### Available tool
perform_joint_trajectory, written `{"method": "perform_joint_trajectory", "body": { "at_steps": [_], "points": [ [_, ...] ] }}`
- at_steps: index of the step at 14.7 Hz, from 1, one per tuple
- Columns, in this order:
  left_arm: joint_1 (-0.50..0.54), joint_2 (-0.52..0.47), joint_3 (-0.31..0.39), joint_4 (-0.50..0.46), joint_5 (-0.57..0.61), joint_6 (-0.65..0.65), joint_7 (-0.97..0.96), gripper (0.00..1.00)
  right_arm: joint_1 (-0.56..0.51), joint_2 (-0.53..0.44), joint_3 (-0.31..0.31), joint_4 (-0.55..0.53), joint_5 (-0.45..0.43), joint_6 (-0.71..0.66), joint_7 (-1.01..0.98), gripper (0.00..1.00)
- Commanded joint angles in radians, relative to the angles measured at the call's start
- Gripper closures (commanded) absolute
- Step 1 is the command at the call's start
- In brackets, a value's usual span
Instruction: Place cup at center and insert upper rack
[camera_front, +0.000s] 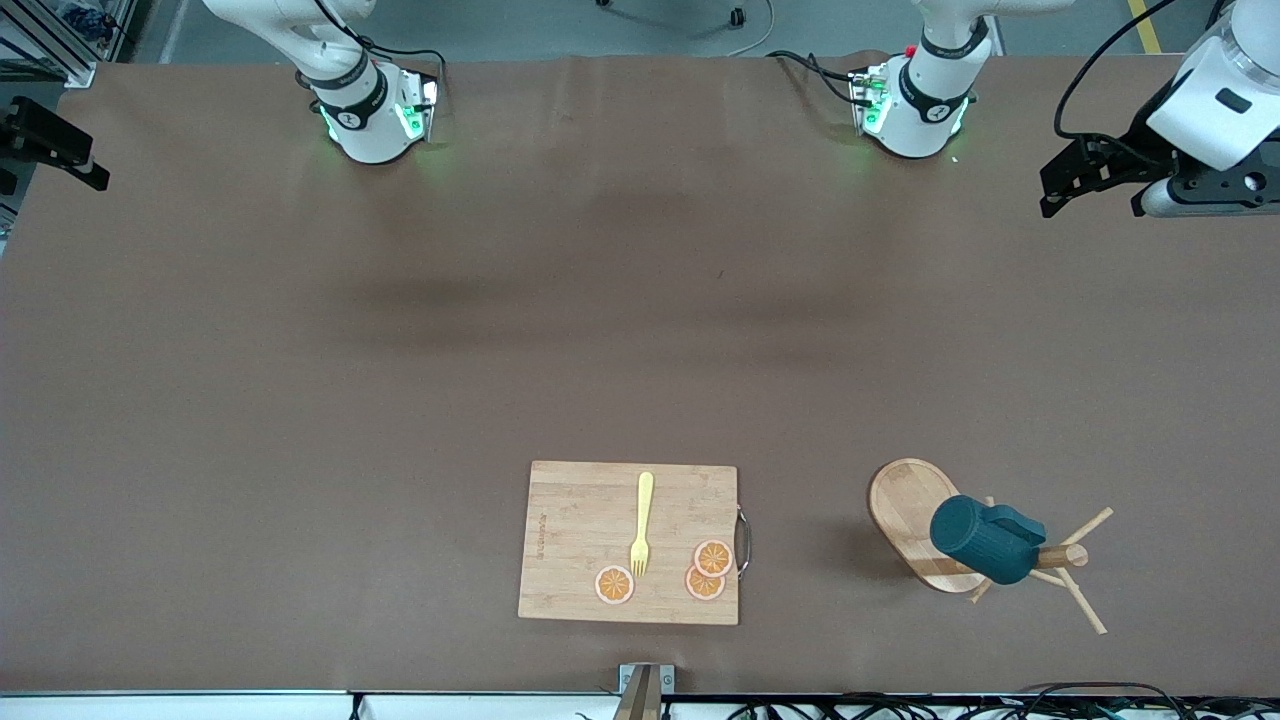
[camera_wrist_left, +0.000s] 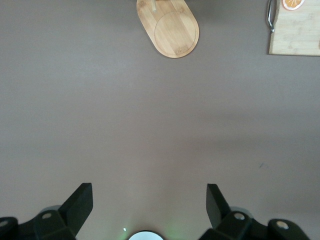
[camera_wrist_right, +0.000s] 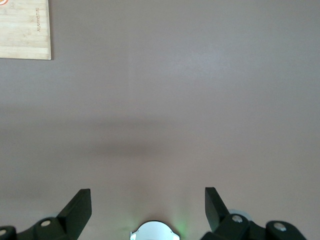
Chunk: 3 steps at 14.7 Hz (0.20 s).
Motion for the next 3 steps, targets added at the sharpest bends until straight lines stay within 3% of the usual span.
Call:
{"method": "perform_joint_trajectory", "body": {
  "at_steps": [1,3],
  "points": [
    [0.003,0.013,-0.001,0.030,0.019,-0.028,0.020,0.00,-0.007,0.001,0.005,0.004,-0.010,-0.006,0.003,0.00],
    [0.003,0.013,-0.002,0.030,0.019,-0.028,0.020,0.00,-0.007,0.001,0.005,0.004,-0.009,-0.006,0.003,0.00]
  ]
}}
